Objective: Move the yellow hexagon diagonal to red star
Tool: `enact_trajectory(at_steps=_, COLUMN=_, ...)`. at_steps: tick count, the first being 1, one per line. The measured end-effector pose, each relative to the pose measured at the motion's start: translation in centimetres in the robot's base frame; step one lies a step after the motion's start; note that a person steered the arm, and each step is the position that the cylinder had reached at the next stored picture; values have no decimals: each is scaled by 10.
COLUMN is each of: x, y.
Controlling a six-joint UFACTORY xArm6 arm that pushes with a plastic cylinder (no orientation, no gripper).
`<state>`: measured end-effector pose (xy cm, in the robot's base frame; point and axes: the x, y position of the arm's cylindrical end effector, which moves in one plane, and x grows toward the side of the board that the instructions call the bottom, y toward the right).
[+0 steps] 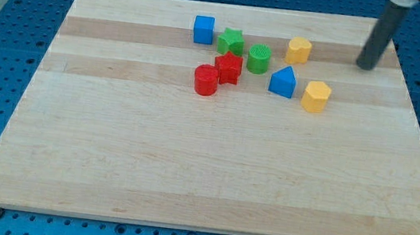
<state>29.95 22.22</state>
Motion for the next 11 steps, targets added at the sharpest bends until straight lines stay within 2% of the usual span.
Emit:
enact_trajectory(at_steps=1, x=-53, y=-37)
enact_trajectory(at_steps=2, x=-66, y=-117)
enact_trajectory(at_steps=4, x=-65, y=-223)
enact_trajectory(at_steps=6, x=15, y=-281)
enact_trajectory(at_steps=7, x=62, y=-292)
enact_trajectory(at_steps=8, x=93, y=-274)
enact_trajectory(at_steps=9, x=91, y=-244)
enact_trajectory(at_steps=10, x=44, y=-243)
enact_trajectory(at_steps=11, x=25, y=-231)
